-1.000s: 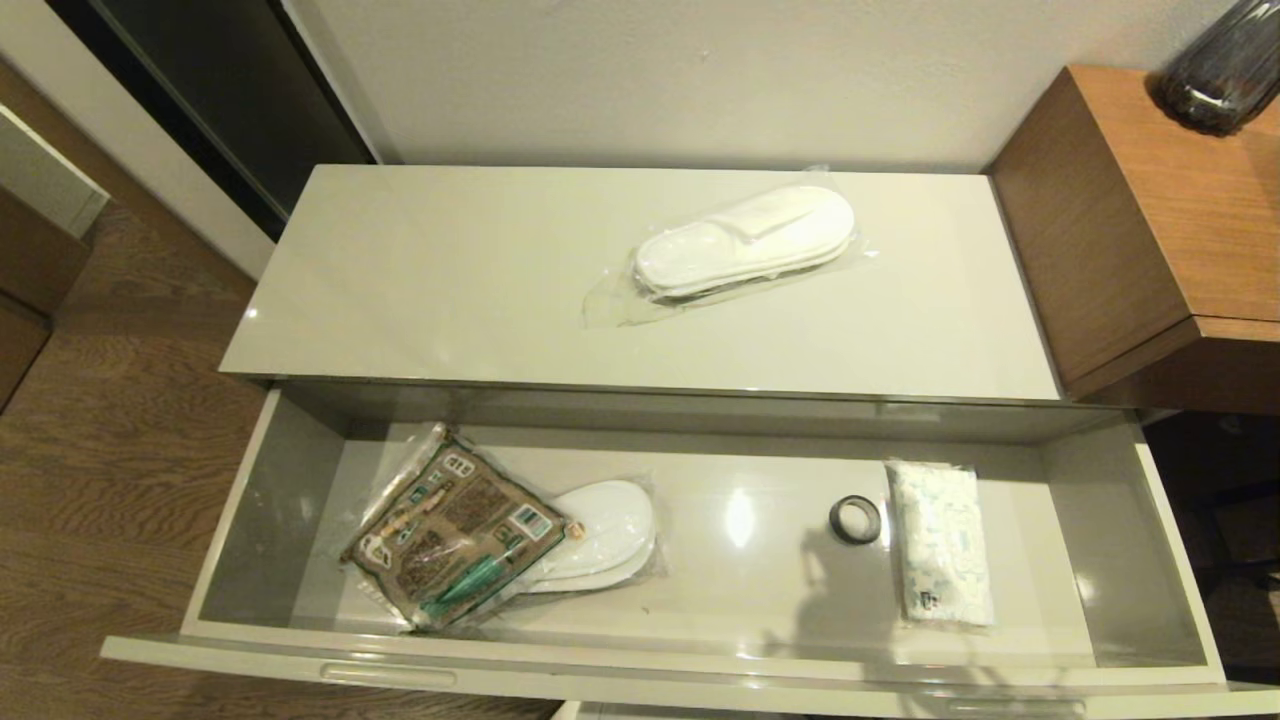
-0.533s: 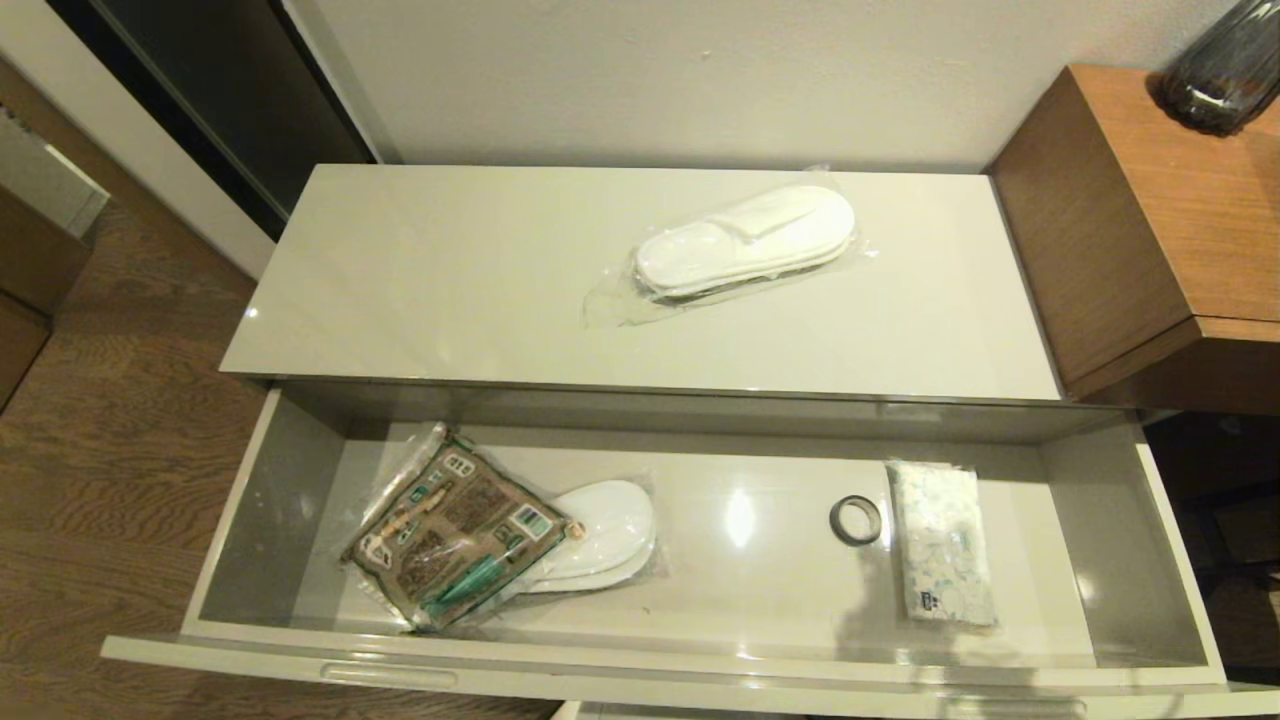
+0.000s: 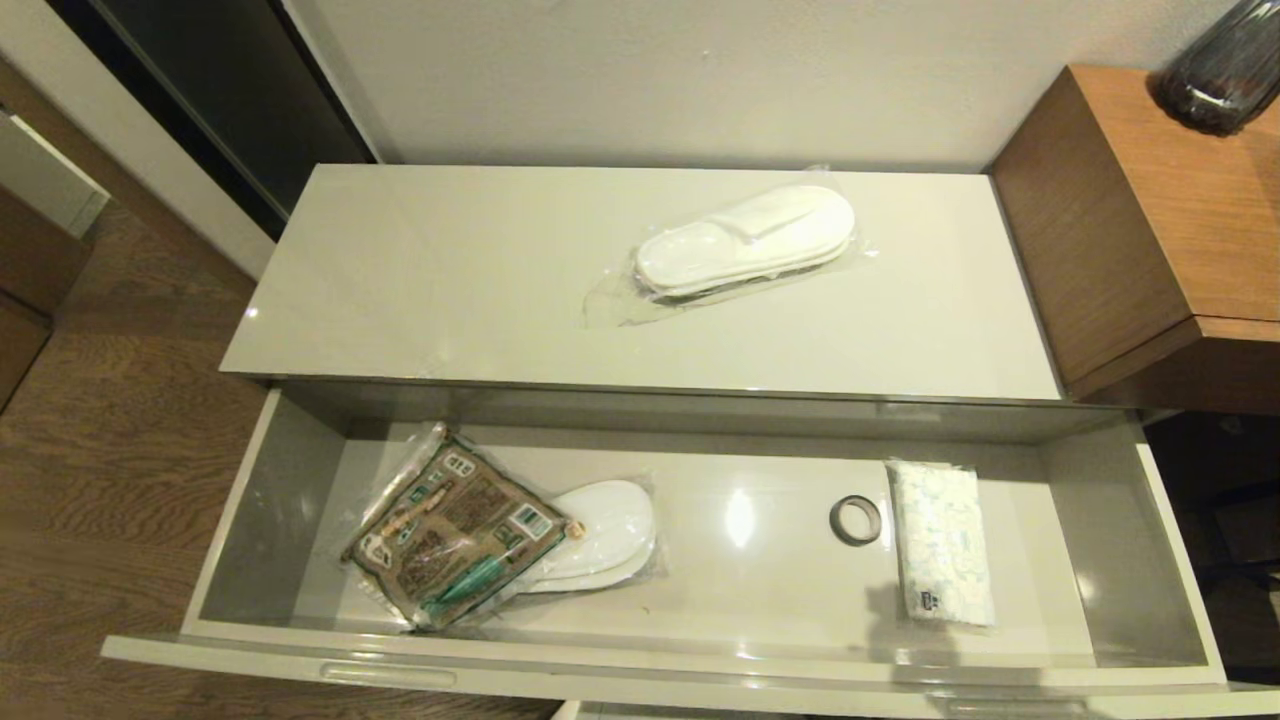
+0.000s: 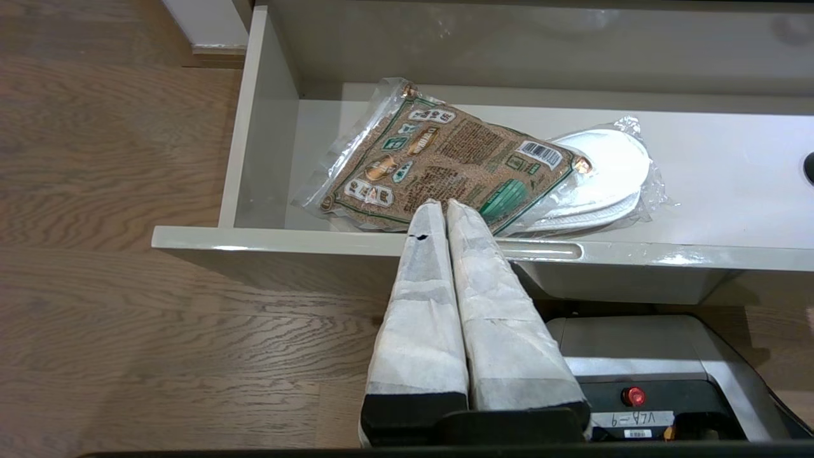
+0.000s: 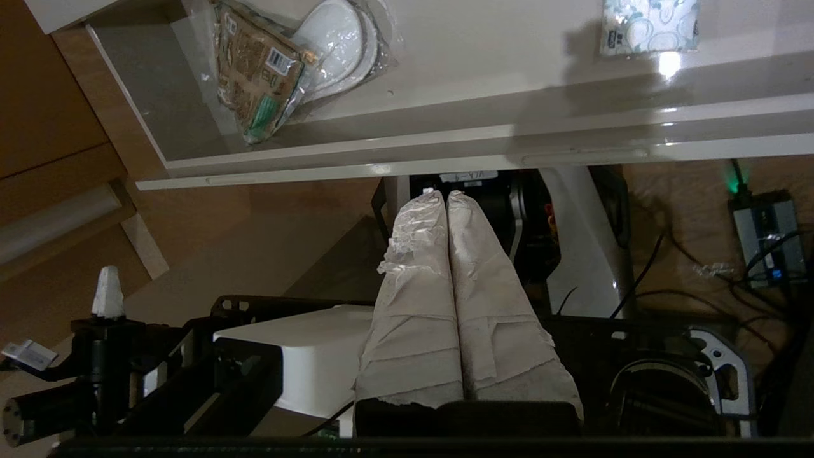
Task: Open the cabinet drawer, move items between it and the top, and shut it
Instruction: Pick up the disposable slippers on the table
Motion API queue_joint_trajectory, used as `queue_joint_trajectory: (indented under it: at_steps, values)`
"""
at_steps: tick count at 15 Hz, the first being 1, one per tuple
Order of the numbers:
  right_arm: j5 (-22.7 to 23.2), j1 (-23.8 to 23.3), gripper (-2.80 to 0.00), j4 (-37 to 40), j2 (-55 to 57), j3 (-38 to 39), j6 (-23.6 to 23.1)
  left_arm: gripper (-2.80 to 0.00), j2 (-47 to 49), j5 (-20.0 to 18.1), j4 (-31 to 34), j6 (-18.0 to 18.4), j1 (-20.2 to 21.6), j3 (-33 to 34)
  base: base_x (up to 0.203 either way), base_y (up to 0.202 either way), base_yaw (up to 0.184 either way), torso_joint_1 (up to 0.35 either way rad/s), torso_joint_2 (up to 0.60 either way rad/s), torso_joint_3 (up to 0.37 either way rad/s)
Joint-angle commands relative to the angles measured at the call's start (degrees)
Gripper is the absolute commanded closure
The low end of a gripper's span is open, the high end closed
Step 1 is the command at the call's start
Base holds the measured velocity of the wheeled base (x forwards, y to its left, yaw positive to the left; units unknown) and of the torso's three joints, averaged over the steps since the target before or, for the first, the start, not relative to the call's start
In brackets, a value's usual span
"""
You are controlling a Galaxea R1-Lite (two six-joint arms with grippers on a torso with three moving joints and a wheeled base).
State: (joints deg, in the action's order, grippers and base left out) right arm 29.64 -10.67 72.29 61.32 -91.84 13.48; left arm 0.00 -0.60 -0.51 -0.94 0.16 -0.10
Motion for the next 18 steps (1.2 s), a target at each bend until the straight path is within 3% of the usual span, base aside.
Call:
queue_joint_trajectory:
  at_steps: [1,6,8,11,15,18]
  values:
    - [-2.35,2.62,0.0,-3.45,2.69,1.08,1.18,0.0,0.09,-0.02,-0.02,-0.03,-0.07,0.01,0.0,0.0,0.0,0.0,0.0,0.0]
    - [-17.04,11.84,0.0,-29.0,13.6,9.61,8.65,0.0,0.09,-0.02,-0.02,-0.12,-0.03,0.01,0.0,0.0,0.0,0.0,0.0,0.0]
    - [-21.9,18.49,0.0,-31.63,15.24,10.01,9.31,0.0,0.09,-0.02,-0.02,-0.12,0.02,0.01,0.0,0.0,0.0,0.0,0.0,0.0]
    - [-27.8,23.07,0.0,-35.44,20.6,8.55,11.36,0.0,0.09,-0.02,-0.02,-0.12,0.02,0.01,0.0,0.0,0.0,0.0,0.0,0.0]
    - [-30.91,25.41,0.0,-38.5,24.83,4.73,15.89,0.0,0.09,-0.02,-0.02,-0.12,-0.03,0.01,0.0,0.0,0.0,0.0,0.0,0.0]
    - [-33.25,26.69,0.0,-41.39,35.85,-3.89,23.6,0.0,0.09,-0.02,-0.02,-0.12,-0.07,0.01,0.0,0.0,0.0,0.0,0.0,0.0]
